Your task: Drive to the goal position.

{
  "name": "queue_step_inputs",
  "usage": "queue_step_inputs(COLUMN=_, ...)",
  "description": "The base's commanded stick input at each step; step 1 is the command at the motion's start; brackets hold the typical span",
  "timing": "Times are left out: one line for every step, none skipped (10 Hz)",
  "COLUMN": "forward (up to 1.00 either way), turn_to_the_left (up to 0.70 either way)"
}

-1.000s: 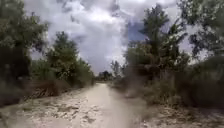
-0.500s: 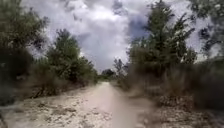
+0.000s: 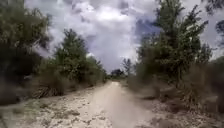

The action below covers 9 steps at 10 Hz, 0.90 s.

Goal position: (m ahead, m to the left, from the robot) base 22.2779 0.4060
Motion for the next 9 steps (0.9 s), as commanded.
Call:
queue_step_inputs(forward=0.50, turn_to_the_left=0.00)
queue_step_inputs(forward=0.50, turn_to_the_left=0.00)
queue_step_inputs(forward=0.50, turn_to_the_left=0.00)
queue_step_inputs(forward=0.50, turn_to_the_left=0.00)
queue_step_inputs(forward=0.50, turn_to_the_left=0.00)
queue_step_inputs(forward=0.50, turn_to_the_left=0.00)
queue_step_inputs(forward=0.50, turn_to_the_left=0.00)
queue_step_inputs(forward=0.50, turn_to_the_left=0.00)
queue_step_inputs(forward=0.50, turn_to_the_left=0.00)
